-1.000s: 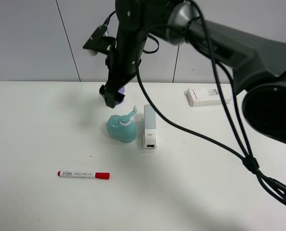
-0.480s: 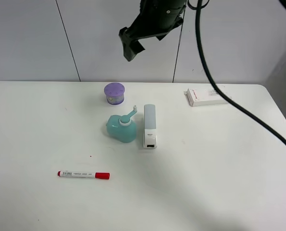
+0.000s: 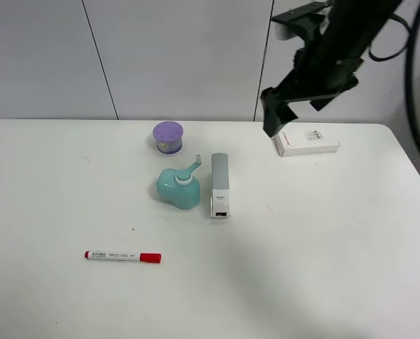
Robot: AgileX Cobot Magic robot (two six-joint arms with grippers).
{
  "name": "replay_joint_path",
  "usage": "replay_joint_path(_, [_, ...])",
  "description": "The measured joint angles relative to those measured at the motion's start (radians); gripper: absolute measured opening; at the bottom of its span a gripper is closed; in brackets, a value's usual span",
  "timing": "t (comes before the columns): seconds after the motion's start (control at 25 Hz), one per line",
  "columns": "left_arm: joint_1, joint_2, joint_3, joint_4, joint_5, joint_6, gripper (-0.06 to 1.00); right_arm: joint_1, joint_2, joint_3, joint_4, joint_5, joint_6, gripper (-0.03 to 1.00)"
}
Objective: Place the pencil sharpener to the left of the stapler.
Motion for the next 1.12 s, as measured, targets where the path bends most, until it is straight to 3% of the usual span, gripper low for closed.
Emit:
replay_joint_path(0.36, [0.0, 0.0, 0.0, 0.0, 0.0, 0.0, 1.0, -0.229, -0.291, 0.269, -0.038, 0.0, -0.002, 0.99])
replay_joint_path(0.68, [0.0, 0.0, 0.0, 0.0, 0.0, 0.0, 1.0, -0.498, -0.603, 0.439, -0.078, 0.002, -0.004, 0.99])
replay_joint_path(1.12, [0.0, 0.0, 0.0, 0.0, 0.0, 0.0, 1.0, -0.526, -1.074, 0.719, -0.035, -0.003, 0.038, 0.99])
